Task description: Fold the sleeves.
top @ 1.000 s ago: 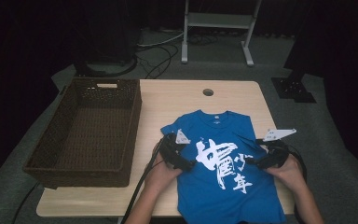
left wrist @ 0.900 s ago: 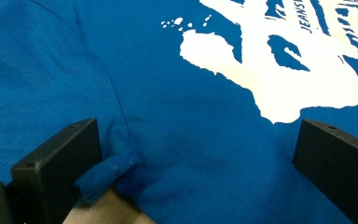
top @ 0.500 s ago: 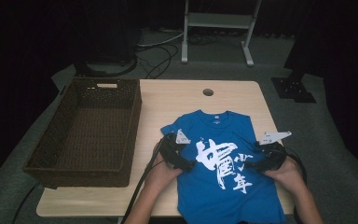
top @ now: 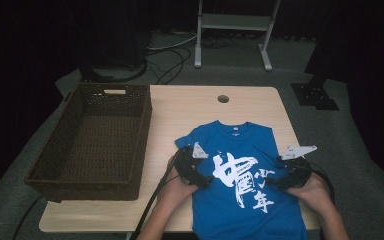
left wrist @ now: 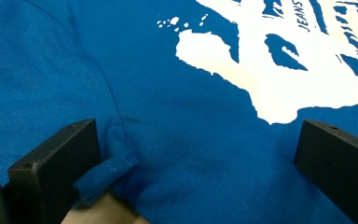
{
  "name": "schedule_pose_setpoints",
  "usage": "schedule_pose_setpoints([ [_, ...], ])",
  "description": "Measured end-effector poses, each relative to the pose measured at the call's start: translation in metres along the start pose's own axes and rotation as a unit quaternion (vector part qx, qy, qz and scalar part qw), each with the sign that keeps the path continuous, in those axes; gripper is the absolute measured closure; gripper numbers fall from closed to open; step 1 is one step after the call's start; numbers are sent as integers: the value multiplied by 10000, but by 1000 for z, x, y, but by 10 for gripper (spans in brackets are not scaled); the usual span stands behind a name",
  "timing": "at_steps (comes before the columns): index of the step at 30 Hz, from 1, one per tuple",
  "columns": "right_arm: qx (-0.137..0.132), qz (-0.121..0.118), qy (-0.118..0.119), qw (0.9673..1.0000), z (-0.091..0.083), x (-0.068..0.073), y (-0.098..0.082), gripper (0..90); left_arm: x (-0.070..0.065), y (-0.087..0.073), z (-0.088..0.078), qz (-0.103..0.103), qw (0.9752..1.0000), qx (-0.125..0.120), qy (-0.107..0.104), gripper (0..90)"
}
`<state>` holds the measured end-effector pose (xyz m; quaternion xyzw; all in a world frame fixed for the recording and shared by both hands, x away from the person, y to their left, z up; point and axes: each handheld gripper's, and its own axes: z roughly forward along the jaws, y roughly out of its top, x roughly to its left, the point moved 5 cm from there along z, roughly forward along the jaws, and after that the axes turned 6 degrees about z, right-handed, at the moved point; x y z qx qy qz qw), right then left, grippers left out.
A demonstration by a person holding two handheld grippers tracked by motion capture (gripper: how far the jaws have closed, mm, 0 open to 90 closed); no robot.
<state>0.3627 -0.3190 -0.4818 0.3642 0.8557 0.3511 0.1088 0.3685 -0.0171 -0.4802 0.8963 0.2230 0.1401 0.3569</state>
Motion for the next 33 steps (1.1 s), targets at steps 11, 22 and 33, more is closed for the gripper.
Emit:
schedule_pose_setpoints([
  [11,110,30,-57,9999,-13,9,-14,0,-22,-1,-3,50,10000,-39,-57,0],
  [22,-86,112,-96,9999,-28,20,-34,0,-46,-3,-7,111,9999,-48,-122,0],
  [33,-229,118,-74,9996,-34,25,-43,0,-60,-6,-12,133,9998,-52,-140,0],
])
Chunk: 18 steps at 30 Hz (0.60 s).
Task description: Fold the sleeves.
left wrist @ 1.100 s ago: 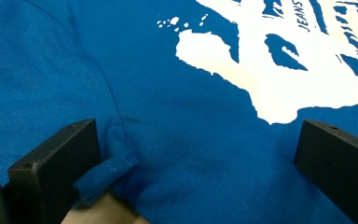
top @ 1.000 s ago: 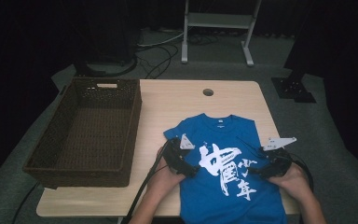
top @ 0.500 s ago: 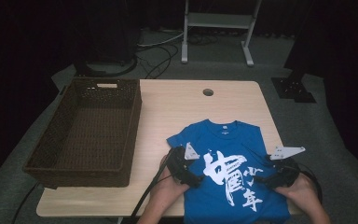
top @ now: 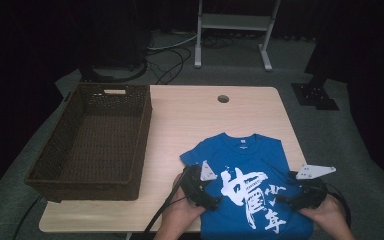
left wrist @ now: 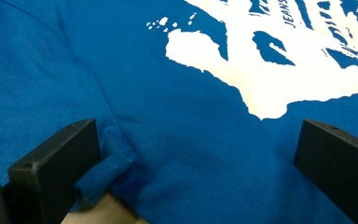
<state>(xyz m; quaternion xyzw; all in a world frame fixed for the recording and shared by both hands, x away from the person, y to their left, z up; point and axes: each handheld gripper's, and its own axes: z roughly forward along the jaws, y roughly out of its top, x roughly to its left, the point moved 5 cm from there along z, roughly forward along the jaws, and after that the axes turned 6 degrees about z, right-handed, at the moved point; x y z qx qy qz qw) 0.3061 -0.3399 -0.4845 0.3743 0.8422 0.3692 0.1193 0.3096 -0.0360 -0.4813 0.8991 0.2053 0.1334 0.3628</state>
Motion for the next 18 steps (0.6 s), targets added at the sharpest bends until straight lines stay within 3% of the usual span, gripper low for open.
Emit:
schedule_pose_setpoints([
  [8,-2,-7,7,10000,0,0,0,0,3,0,-1,6,10000,-18,-40,0],
  [18,-5,-2,5,10000,0,0,0,0,18,8,-12,-89,9997,-245,-31,0],
])
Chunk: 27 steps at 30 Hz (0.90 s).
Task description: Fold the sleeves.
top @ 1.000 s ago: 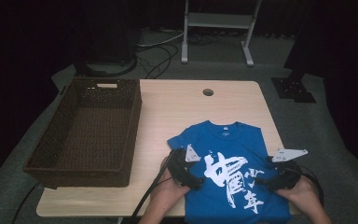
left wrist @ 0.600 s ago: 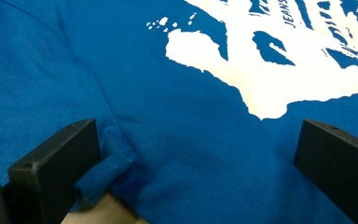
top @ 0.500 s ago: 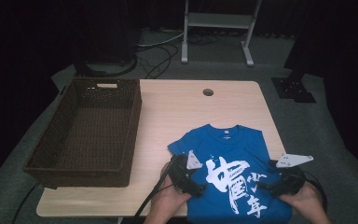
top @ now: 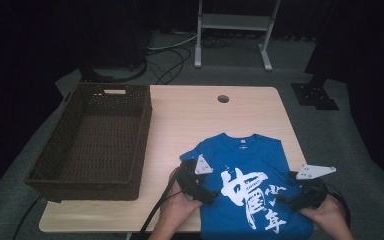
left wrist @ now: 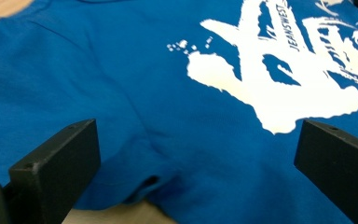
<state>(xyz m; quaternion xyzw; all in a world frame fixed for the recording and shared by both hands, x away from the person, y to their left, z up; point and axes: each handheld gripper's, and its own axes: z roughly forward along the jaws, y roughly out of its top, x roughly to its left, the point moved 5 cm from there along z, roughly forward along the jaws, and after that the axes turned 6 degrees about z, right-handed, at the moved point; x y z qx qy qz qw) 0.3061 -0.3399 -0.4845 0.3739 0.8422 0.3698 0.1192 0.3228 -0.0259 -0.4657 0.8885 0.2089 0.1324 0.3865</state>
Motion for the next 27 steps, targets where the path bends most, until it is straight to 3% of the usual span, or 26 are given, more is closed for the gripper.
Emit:
schedule_pose_setpoints([
  [13,-1,-4,0,10000,0,0,0,0,30,11,-11,-117,9994,-296,146,3],
  [27,2,-2,1,10000,0,0,0,0,65,13,-17,-249,9983,-351,398,3],
])
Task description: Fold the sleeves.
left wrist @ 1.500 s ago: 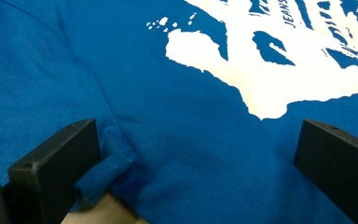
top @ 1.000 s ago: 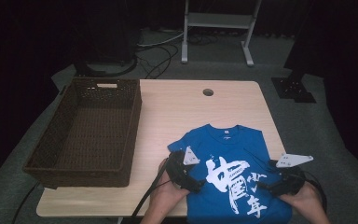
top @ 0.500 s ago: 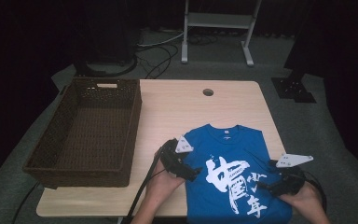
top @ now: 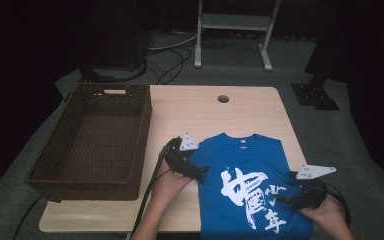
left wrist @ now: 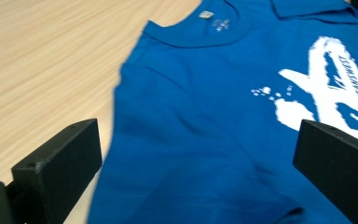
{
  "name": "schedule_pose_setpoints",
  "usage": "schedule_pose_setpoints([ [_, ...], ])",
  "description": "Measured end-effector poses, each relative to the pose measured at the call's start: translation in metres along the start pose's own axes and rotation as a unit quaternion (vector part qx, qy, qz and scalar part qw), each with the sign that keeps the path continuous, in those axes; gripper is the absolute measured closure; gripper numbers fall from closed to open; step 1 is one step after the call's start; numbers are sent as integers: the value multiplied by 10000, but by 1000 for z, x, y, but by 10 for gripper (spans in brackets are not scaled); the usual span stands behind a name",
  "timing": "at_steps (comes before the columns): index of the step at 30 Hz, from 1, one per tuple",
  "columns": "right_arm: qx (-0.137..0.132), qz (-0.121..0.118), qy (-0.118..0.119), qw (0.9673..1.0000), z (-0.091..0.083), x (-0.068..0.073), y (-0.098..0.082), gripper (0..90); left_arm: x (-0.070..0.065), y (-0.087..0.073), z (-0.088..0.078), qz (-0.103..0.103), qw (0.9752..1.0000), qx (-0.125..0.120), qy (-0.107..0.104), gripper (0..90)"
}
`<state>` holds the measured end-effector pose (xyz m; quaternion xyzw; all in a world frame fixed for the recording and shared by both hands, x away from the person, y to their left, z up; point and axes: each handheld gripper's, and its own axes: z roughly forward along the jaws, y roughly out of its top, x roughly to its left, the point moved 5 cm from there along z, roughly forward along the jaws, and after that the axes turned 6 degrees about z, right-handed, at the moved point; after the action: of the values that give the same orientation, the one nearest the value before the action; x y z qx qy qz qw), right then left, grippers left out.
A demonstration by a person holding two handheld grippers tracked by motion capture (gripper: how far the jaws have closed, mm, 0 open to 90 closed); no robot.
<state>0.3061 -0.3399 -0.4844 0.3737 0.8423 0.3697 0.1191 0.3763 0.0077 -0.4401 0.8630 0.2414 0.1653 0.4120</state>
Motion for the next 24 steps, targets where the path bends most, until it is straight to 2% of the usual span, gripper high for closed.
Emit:
schedule_pose_setpoints([
  [3,0,-1,-1,10000,0,0,0,0,7,-1,-1,-67,10000,-33,43,3],
  [5,0,-1,-1,10000,0,0,0,0,10,-1,-2,-84,9999,-83,12,47],
  [14,2,-1,1,10000,0,0,0,0,24,-6,-1,-196,9997,-118,109,65],
  [21,3,-3,4,10000,0,0,0,0,31,-10,-1,-237,9995,-122,179,144],
  [24,3,-4,5,10000,0,0,0,0,33,-12,0,-253,9995,-115,165,210],
])
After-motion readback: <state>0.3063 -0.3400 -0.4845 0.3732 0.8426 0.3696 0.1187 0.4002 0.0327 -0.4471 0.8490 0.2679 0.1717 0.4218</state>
